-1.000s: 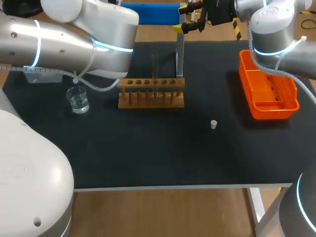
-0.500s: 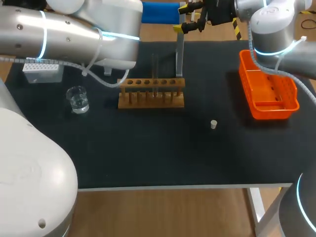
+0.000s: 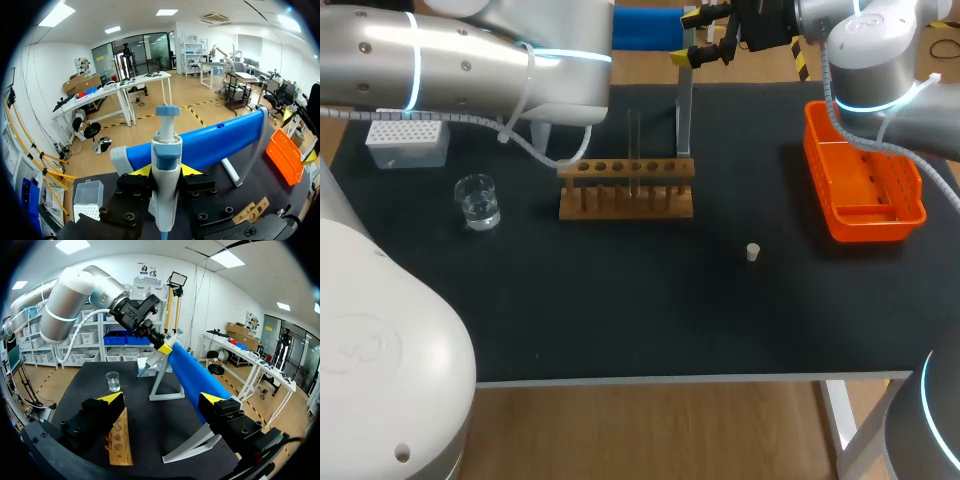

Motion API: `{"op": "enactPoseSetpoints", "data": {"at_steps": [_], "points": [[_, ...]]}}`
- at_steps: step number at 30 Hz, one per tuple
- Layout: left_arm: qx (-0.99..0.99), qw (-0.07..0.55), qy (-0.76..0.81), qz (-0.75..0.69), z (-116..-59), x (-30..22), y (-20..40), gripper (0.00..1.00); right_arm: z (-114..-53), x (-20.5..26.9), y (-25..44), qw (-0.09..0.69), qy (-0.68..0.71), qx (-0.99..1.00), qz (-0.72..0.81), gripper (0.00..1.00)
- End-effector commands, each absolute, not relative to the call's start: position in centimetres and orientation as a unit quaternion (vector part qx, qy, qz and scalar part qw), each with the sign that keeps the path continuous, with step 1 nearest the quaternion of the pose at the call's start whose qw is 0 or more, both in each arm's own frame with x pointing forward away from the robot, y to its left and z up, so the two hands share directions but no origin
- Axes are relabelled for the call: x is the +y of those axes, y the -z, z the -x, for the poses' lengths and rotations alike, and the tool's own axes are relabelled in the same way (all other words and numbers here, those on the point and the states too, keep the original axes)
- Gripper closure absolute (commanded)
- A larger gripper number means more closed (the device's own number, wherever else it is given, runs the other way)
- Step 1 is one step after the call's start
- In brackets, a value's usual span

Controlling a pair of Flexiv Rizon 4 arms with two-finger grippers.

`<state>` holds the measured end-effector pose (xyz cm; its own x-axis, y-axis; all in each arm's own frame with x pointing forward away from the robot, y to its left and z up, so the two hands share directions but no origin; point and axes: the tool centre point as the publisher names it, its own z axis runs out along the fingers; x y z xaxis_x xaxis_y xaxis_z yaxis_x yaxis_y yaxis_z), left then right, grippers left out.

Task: Invert the test tube, pick up the pipette, mount the tip to pipette, aspirate from beaker and dispense into the tube, eject the tip, return the pipette, and cap with the stopper.

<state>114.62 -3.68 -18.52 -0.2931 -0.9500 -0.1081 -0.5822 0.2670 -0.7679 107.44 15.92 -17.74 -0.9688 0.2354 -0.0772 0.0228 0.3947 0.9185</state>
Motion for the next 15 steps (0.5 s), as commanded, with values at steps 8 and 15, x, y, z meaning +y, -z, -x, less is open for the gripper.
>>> {"op": "enactPoseSetpoints", "data": {"at_steps": [8, 15], "points": [[0.753, 0.281, 0.288, 0.521, -115.68, -4.18, 18.36, 1.00, -107.48, 15.83, 17.69, 0.096, -0.544, 0.830, -0.077, 0.00], [0.755, 0.276, 0.280, 0.525, -115.51, -3.95, 18.85, 1.00, -107.48, 15.83, 17.69, 0.096, -0.544, 0.830, -0.077, 0.00]]}}
